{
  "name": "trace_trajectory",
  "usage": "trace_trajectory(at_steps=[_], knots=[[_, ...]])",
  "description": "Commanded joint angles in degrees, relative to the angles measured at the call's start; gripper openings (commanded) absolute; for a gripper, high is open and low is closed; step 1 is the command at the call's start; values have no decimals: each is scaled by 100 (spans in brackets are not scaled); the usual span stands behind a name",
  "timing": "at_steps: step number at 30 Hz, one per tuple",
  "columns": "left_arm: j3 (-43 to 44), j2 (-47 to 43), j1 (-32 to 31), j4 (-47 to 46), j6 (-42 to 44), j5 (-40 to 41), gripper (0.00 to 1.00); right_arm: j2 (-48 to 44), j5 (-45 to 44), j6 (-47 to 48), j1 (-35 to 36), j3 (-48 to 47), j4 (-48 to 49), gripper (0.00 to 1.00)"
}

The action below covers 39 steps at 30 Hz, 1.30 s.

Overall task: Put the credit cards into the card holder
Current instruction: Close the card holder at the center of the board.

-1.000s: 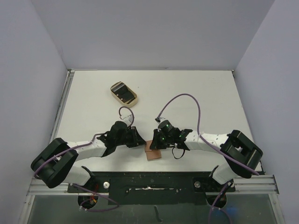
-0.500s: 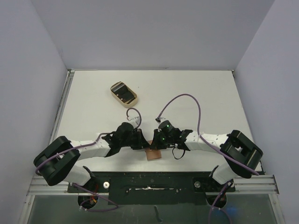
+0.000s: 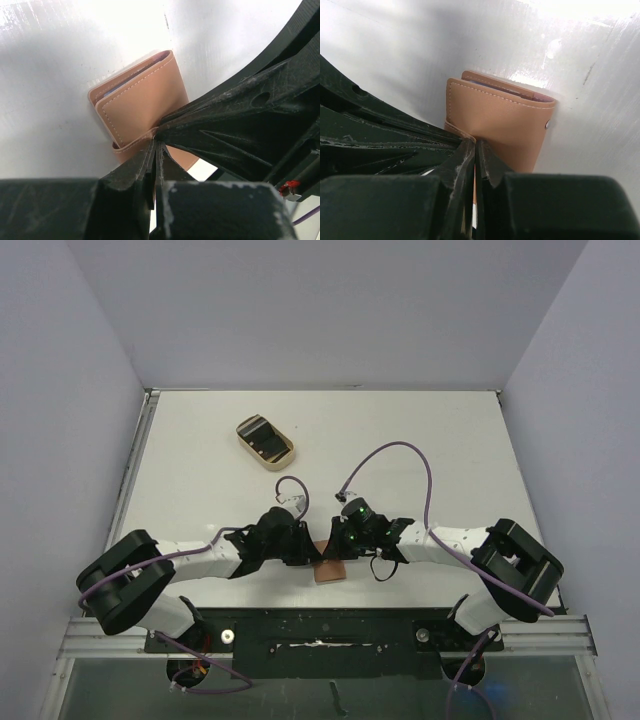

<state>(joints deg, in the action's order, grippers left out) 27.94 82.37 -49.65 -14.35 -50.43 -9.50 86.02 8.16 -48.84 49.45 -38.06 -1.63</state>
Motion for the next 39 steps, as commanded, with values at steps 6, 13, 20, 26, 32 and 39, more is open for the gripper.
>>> trace_trajectory(at_steps=[6,13,20,26,32,39], knots=[[198,29,-159,571,104,343,0,159,-184,124,144,5,-200,1],[216,-532,-136,751,102,830,9,-171,-592,266,130,-379,-699,13],[330,-1409,-22,1204,291,1248,17,-569,-823,337,135,-665,-1186,19],[422,-2274,3,1517,418,1726,29,-742,-748,306,196,-865,-1259,18],[762,-2825,17,2275,707,2221,73,-416,-564,326,272,-1057,-1187,17],[618,-3323,30,2593,689,2551,74,84,-221,210,295,-900,-875,14]])
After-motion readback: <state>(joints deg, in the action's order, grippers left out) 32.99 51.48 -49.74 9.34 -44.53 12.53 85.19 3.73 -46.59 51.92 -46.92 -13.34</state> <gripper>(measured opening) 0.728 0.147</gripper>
